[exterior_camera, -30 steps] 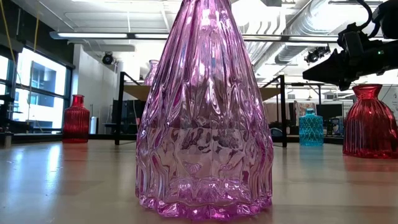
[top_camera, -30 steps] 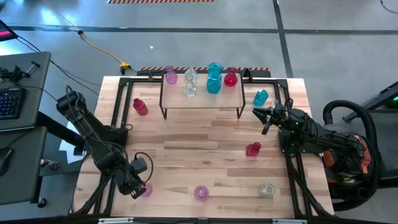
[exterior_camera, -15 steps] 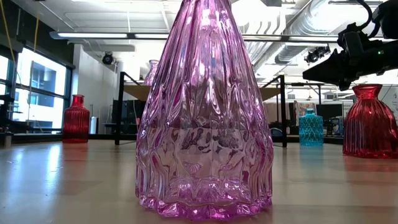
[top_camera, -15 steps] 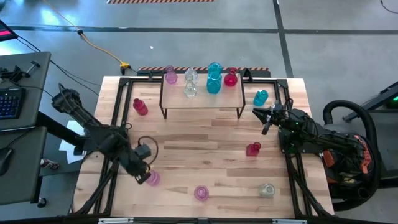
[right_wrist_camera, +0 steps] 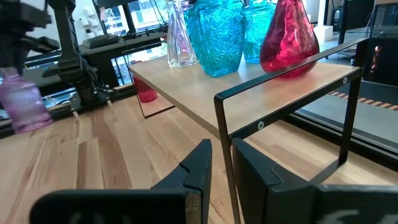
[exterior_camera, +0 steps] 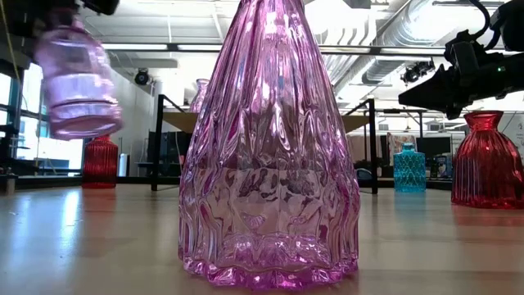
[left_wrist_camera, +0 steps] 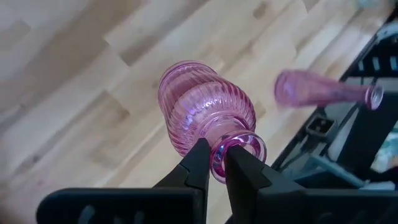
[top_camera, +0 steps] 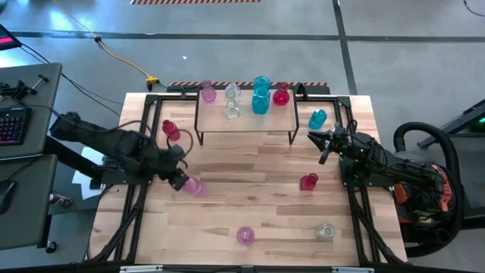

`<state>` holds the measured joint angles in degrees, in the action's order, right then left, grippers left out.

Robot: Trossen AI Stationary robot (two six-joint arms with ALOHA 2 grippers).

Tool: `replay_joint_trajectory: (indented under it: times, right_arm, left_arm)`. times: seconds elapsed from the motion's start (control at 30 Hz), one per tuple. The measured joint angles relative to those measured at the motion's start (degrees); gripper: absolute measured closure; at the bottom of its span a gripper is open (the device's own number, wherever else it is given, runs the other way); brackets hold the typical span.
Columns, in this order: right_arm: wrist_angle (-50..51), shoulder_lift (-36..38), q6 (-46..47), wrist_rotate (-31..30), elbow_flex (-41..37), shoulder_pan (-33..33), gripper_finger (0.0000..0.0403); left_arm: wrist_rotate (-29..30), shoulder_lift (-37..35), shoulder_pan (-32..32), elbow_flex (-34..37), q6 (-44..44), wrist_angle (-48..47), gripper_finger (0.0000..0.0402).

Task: Sort vases onto shelf
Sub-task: Put the left light violet vase on the shelf aligned with the other light violet vase

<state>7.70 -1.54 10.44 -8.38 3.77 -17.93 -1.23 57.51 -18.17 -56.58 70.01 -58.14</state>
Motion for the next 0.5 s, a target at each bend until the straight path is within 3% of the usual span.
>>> replay_joint_trajectory:
  times: [0.5]
  right_arm:
    - [0.0,0.0,0.0,0.0,0.0,0.0,0.0355]
  left_arm:
    - [-0.7,3.3,18.9,-12.8,-18.4,-14.3,0.0378]
